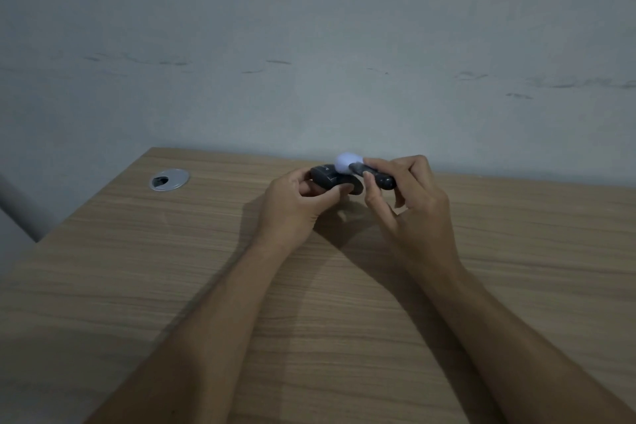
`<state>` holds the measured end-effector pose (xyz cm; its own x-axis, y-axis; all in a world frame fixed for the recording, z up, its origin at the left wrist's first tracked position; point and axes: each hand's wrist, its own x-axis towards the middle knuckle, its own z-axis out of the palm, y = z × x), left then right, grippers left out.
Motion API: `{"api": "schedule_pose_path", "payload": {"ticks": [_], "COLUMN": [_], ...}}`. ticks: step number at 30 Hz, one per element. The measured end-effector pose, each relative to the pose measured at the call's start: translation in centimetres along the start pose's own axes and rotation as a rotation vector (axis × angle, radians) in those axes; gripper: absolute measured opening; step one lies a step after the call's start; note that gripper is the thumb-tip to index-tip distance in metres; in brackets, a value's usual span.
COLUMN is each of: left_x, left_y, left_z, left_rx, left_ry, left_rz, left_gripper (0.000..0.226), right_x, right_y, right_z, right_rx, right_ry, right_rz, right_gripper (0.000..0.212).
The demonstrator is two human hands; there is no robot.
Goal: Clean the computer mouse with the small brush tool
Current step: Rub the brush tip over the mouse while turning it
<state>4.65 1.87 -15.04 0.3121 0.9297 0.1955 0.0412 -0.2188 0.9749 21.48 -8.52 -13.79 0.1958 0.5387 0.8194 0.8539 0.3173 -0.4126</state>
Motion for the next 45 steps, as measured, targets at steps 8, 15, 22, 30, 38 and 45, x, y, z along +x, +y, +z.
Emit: {"api": "schedule_pose_path", "payload": {"ticks": [8, 15, 22, 30, 38, 45], "left_x": [0.0, 0.0, -0.1, -0.1, -0.3, -0.1], "left_y": [-0.1, -0.2, 0.1, 0.1, 0.5, 0.2], "left_z": [0.0, 0.0, 0.1, 0.1, 0.0, -0.7], "left_rx": [-0.008, -0.036, -0.022, -0.010, 0.025, 0.006], "left_ry": [-0.002, -0.001, 0.008, 0.011, -0.010, -0.115], "left_rz": [-0.008, -0.020, -0.020, -0.025, 0.018, 0.032], "left_gripper": [0.045, 0.044, 0.033, 0.030, 0.040, 0.059], "right_x": [-0.2, -0.3, -0.3, -0.2, 0.0, -0.2], "right_y": [-0.1, -0.2, -0.3, -0.3, 0.5, 1.2], "right_z": [0.2, 0.2, 0.0, 0.0, -0.5, 0.0], "right_rx": [-0.011, -0.004, -0.001, -0.016, 0.000, -0.011], "right_ry": [-0.019, -0.023, -0.039, -0.034, 0.006, -0.022], "right_rz": [0.004, -0.016, -0.042, -0.049, 0.096, 0.225], "right_gripper": [0.028, 0.028, 0.027, 0.026, 0.018, 0.017]}}
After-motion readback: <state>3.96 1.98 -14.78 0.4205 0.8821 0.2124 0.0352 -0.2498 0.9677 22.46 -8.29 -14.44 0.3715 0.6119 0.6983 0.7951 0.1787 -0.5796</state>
